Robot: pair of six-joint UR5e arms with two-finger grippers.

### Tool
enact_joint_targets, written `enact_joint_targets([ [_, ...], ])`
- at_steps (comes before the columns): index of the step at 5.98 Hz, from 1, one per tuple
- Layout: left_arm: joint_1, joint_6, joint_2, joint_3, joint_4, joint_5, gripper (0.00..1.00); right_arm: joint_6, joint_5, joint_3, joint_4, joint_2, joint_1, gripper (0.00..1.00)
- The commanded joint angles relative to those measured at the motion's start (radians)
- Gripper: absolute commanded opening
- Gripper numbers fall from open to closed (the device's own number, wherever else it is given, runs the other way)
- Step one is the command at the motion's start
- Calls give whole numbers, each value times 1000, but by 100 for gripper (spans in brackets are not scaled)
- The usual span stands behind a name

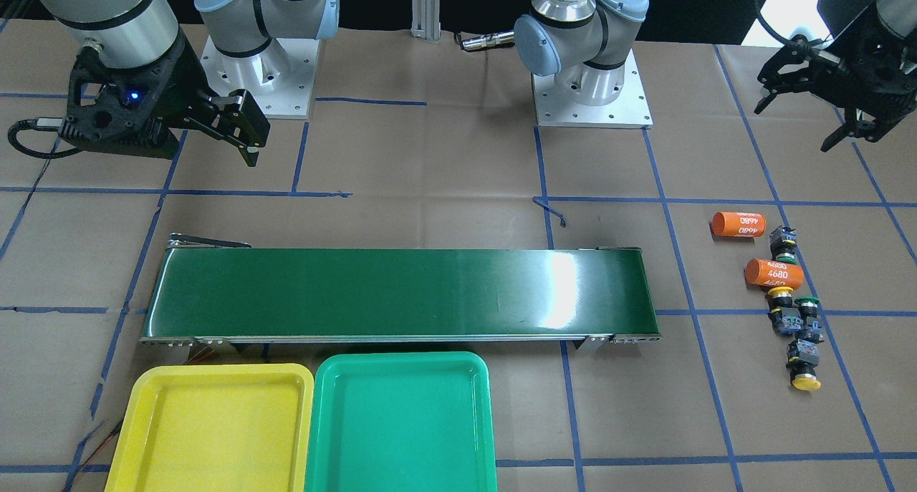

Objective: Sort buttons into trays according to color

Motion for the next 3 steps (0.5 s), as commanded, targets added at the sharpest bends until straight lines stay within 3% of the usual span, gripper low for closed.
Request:
enact_joint_targets([
  [1,102,410,-34,-53,108,-1,99,0,0,0,0,0,0,100],
  [3,147,633,-51,-168,250,-4,99,0,0,0,0,0,0,100],
])
